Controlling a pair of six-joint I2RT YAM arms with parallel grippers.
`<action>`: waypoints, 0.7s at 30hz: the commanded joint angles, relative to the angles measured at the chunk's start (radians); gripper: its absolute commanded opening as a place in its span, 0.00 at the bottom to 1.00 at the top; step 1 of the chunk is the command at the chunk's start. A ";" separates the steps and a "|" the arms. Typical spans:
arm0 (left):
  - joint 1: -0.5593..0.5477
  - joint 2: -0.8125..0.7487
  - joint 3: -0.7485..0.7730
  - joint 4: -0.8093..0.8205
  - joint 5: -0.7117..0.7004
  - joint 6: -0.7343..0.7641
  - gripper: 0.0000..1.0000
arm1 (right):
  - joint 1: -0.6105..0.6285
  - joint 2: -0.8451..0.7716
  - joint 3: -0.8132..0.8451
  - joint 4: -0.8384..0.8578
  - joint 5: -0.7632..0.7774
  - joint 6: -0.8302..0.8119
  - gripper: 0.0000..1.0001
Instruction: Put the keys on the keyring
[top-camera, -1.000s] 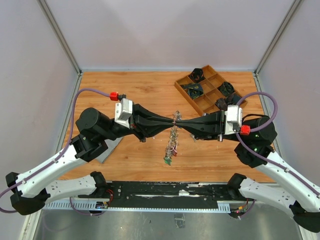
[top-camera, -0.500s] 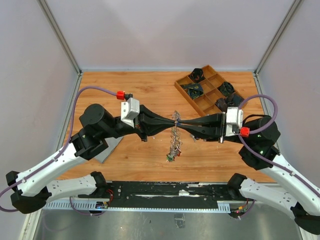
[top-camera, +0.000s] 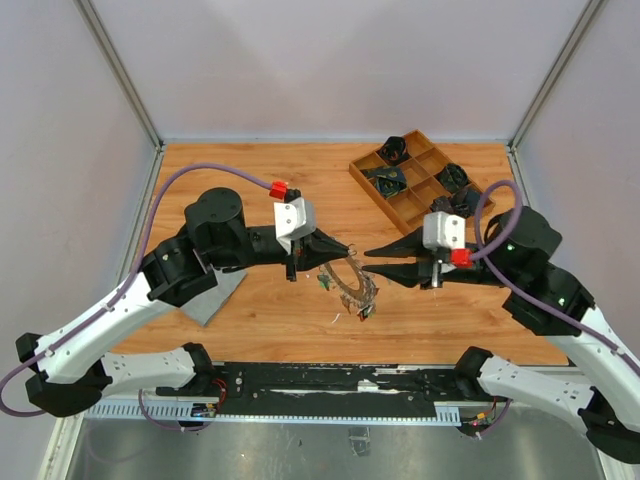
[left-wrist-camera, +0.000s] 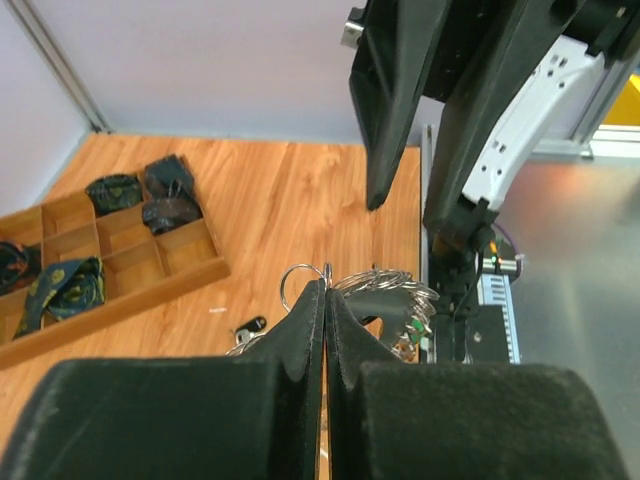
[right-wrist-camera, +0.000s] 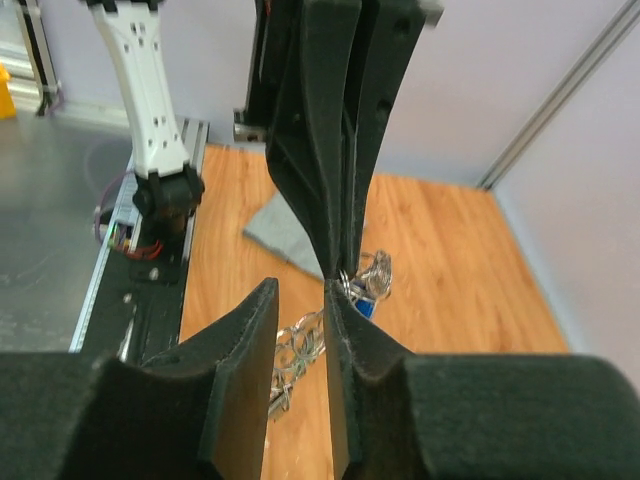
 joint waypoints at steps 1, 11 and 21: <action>-0.005 0.004 0.048 -0.054 0.018 0.055 0.00 | 0.011 0.036 0.021 -0.180 0.025 -0.057 0.25; -0.005 0.008 0.054 -0.061 0.053 0.066 0.01 | 0.012 0.060 0.015 -0.203 0.092 -0.065 0.25; -0.004 0.010 0.059 -0.063 0.058 0.069 0.01 | 0.011 0.088 0.015 -0.185 0.036 -0.036 0.22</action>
